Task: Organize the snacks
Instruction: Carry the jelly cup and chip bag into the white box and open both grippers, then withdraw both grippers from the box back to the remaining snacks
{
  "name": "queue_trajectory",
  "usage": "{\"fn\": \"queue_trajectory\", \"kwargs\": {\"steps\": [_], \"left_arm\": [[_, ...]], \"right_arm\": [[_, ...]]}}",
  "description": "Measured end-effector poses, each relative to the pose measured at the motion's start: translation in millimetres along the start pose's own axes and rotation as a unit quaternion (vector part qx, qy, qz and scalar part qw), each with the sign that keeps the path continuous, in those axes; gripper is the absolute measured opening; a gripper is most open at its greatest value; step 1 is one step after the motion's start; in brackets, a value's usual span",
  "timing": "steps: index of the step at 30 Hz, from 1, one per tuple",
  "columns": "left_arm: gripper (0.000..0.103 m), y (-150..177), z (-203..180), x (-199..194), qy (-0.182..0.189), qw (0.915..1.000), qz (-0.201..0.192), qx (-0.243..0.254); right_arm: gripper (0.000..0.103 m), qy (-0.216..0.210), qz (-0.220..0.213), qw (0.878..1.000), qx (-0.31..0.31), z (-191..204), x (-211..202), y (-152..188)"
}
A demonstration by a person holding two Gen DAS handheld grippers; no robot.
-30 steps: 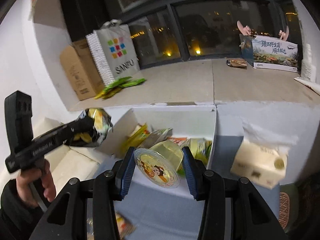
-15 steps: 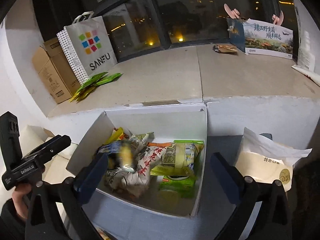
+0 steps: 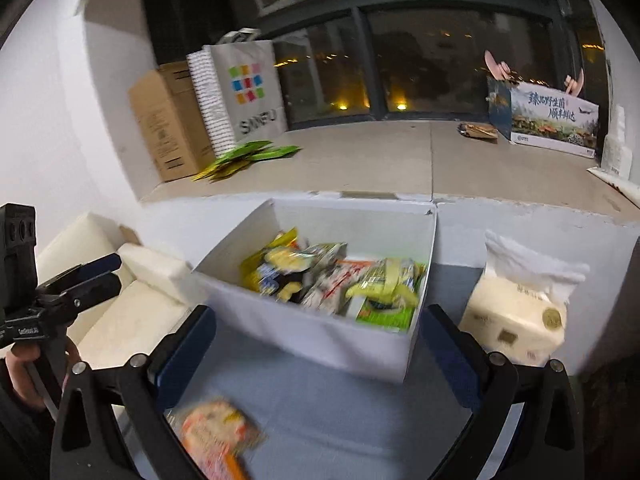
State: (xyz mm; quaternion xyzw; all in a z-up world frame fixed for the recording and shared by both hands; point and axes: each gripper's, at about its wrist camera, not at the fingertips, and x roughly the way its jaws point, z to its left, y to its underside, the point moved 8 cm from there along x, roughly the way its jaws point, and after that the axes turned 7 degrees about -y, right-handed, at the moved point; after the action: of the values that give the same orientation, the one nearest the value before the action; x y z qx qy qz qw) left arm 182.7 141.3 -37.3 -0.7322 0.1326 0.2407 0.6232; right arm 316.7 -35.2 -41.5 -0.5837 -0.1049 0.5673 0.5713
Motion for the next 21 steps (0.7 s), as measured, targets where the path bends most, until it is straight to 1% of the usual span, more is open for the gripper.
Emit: {"fn": "queue_trajectory", "kwargs": {"steps": [2,6,10,13,16,19,21], "left_arm": [[0.103,21,-18,-24,0.013,0.9998,0.001,0.014],[0.103,53,-47,-65,0.034,0.9992,-0.012,0.018],[0.103,80,-71,-98,0.037,0.9989,-0.023,0.015],[0.103,93,-79,-109,0.045,0.9988,-0.018,0.01],[0.103,103,-79,-116,0.035,0.9993,-0.012,0.01],[0.103,106,-74,-114,0.04,0.9992,-0.001,-0.008],[0.103,107,-71,-113,0.029,0.9995,-0.001,-0.007]], "right_arm": [[0.103,-0.011,0.003,1.0,-0.018,14,-18,18],[0.103,-0.008,0.002,0.998,-0.062,37,-56,58],[0.103,-0.002,-0.015,0.998,-0.064,52,-95,98],[0.103,-0.002,-0.032,0.998,-0.046,59,-119,124],[0.103,0.01,-0.04,0.999,-0.033,60,-138,145],[0.103,0.015,-0.047,0.998,-0.027,60,-150,154],[0.103,0.016,-0.045,0.998,-0.029,60,-155,159]]}}
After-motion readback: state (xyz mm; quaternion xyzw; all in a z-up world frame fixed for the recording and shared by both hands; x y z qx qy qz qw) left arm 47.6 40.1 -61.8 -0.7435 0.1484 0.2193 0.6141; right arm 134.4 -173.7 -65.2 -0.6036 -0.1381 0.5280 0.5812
